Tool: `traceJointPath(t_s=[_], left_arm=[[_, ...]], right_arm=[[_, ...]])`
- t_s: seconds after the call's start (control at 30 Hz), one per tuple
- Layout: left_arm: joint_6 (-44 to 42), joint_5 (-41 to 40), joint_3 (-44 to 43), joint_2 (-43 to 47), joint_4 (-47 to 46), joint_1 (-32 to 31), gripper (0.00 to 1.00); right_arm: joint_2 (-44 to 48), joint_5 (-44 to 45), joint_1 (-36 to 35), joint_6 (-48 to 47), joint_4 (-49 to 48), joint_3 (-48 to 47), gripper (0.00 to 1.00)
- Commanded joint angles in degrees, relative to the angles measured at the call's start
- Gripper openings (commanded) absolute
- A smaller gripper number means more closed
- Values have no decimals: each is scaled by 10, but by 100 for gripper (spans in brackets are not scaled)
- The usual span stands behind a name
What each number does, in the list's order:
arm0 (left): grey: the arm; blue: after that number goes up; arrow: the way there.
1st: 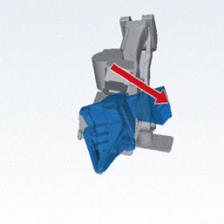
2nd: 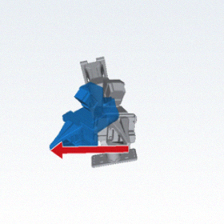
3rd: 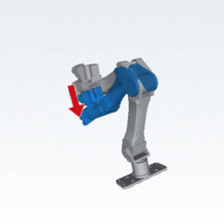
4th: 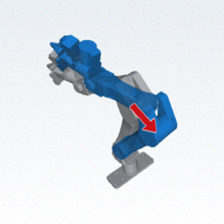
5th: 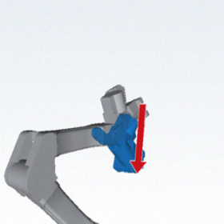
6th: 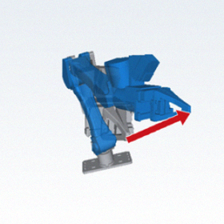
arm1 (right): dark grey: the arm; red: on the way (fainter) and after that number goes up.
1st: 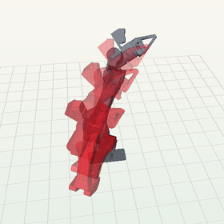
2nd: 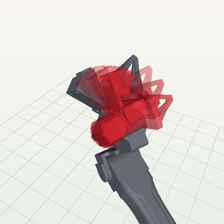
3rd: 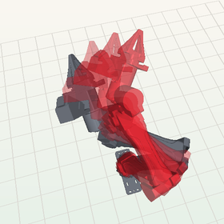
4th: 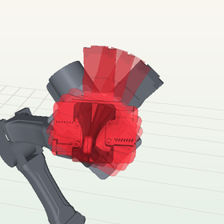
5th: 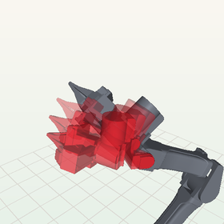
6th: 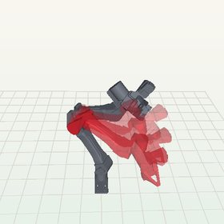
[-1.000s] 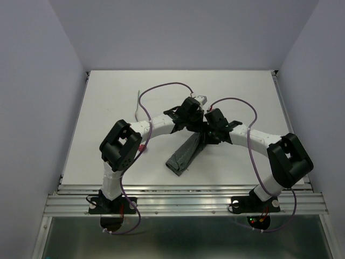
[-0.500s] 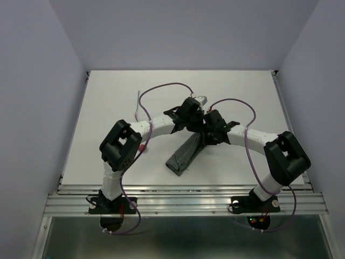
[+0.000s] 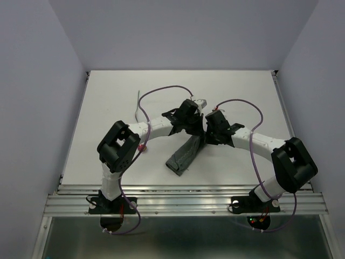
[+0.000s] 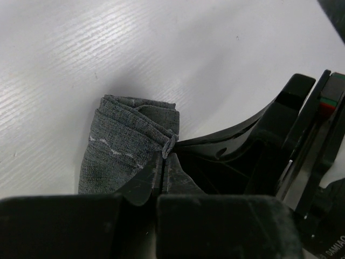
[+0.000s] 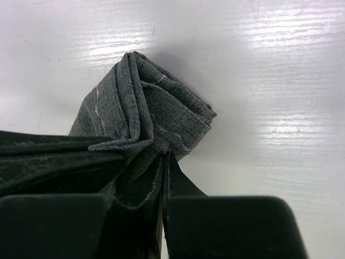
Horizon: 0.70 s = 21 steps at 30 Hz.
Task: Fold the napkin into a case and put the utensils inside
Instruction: Stuff the top corner of the smaller-rectangle-folded napkin into the folded napkin.
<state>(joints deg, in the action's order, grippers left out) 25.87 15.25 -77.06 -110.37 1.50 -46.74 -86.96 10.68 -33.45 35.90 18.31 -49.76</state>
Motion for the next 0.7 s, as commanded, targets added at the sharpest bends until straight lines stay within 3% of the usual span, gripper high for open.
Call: traceJointPath(t_s=[0.0,0.23,0.67], left_arm=[[-19,49,13,35,-10,3,0],[-30,82,4,5,5,3,0],[-54,73,-9,-34,38,3,0]], right_arm=[[23,30,-3,30,-36,8,1],[30,24,-3,43,-42,13,1],[37,21,-3,46,-43,15,1]])
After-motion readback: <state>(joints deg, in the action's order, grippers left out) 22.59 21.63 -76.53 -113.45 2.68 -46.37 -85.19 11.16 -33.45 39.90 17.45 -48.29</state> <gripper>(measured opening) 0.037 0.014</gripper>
